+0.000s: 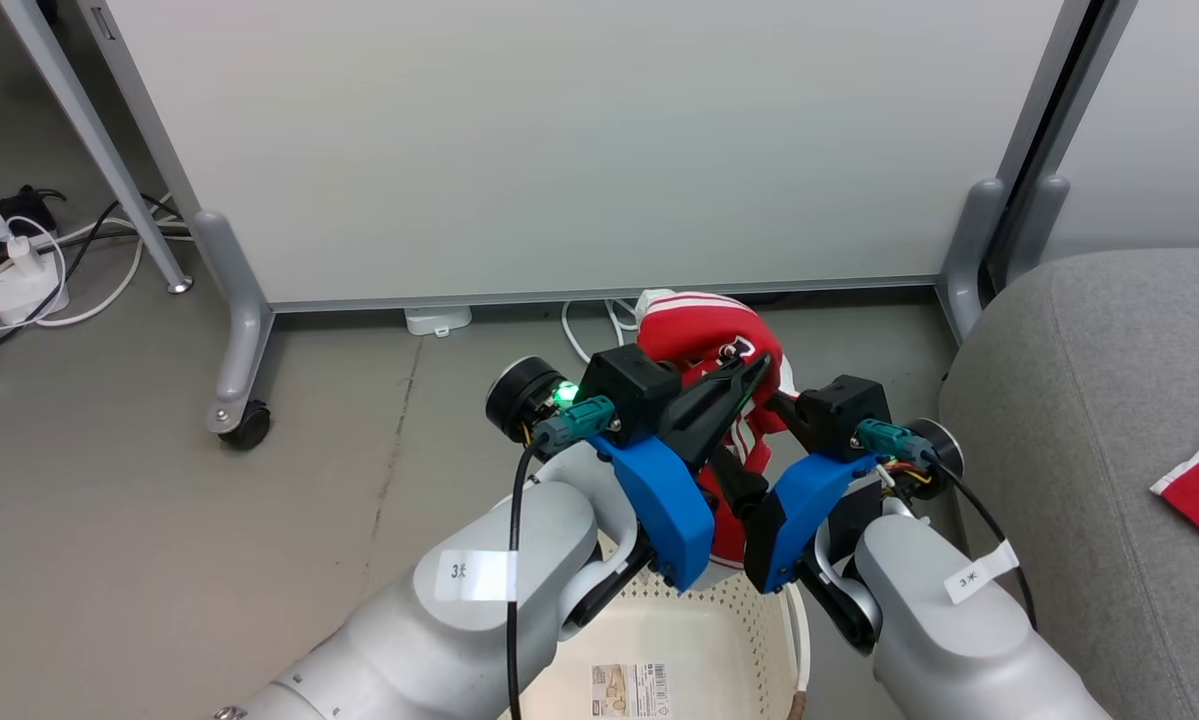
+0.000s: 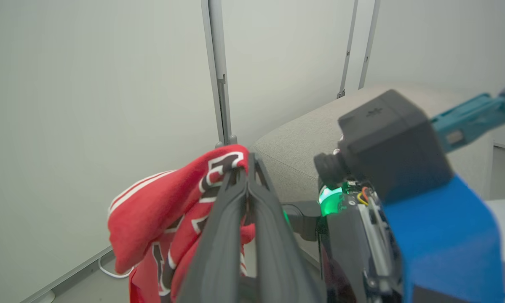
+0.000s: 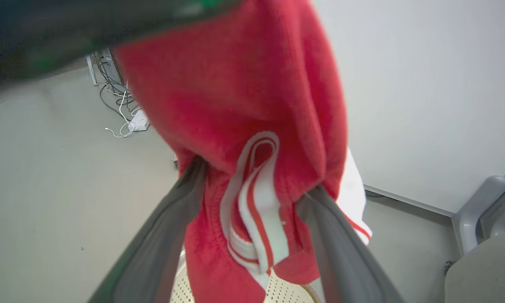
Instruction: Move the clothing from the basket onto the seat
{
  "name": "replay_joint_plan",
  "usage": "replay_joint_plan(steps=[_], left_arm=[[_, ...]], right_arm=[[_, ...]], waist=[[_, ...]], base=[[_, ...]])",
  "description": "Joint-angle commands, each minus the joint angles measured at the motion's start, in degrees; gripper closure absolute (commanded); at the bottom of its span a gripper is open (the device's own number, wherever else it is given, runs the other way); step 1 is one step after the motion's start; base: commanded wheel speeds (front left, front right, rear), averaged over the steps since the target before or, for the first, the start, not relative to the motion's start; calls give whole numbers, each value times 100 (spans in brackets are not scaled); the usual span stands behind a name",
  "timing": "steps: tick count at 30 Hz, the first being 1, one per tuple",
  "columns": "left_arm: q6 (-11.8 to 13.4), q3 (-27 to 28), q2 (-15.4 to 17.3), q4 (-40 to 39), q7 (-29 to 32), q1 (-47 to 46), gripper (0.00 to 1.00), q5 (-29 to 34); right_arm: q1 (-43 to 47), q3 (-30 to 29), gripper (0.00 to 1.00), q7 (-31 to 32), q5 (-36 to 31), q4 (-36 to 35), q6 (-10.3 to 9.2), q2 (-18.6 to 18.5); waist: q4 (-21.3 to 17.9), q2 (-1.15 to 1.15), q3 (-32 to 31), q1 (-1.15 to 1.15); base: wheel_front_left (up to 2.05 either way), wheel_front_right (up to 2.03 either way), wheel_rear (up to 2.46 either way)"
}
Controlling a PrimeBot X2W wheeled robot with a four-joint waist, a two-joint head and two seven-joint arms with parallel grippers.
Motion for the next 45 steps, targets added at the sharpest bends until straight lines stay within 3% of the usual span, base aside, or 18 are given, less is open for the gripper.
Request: replay_joint_plan(steps=[1,3,4,5,6,26,27,28,30,31,32,33,34,45], left_arm=[[-12,-18,-6,-19,-29,-38,100,-31],[-12,-64,-6,-14,-29,-74,100,-63],[-12,-74,-5,-11,-29,-92,100,-75],[-12,-74,-6,-6,-29,-106,100,-77],[-12,-71,-6,0,-29,-121,100,-80],[-12,199,-6,157,-29,-106,100,87],[-12,214,-6,161,-29,-100,93,105],[-12,233,-6,163,-29,-92,72,121],[-12,298,-6,168,-29,-76,54,158],[-12,331,-6,169,-29,-54,30,194],[-12,374,-5,161,-29,-31,17,230],[-12,426,12,134,-30,-8,5,295],[-12,485,36,103,-30,41,0,355],[157,1788,558,-909,-27,1187,0,1417]], right_arm=[[-88,9,0,-45,13,18,1,-2],[-127,26,0,-80,48,63,1,-2],[-142,33,7,-101,69,83,1,-2],[-147,46,64,-101,79,95,1,-2],[-156,63,100,-110,97,109,1,-2],[-212,289,100,-254,426,241,1,-2],[-216,297,100,-258,426,246,1,-2],[-218,305,100,-263,436,250,1,-2],[-222,316,100,-262,459,261,1,-2],[-218,320,100,-265,465,263,1,-2],[-215,325,100,-269,470,260,1,-2],[-214,328,100,-269,466,253,1,-2],[-214,329,100,-271,462,245,1,-2],[-122,254,100,-286,417,37,1,-2]], waist=[[3,0,0,0],[8,0,4,0],[9,0,6,0],[7,0,7,0],[3,0,10,0],[-151,0,21,0],[-154,0,20,0],[-157,0,20,0],[-163,0,22,0],[-168,0,24,0],[-176,0,27,0],[-185,0,32,0],[-195,0,40,0],[-392,0,156,0]], base=[[0,0,0],[0,0,0],[0,0,0],[0,0,0],[0,0,0],[0,0,0],[0,0,0],[0,0,0],[0,0,0],[0,0,0],[0,0,0],[0,0,0],[0,0,0],[0,0,0]])
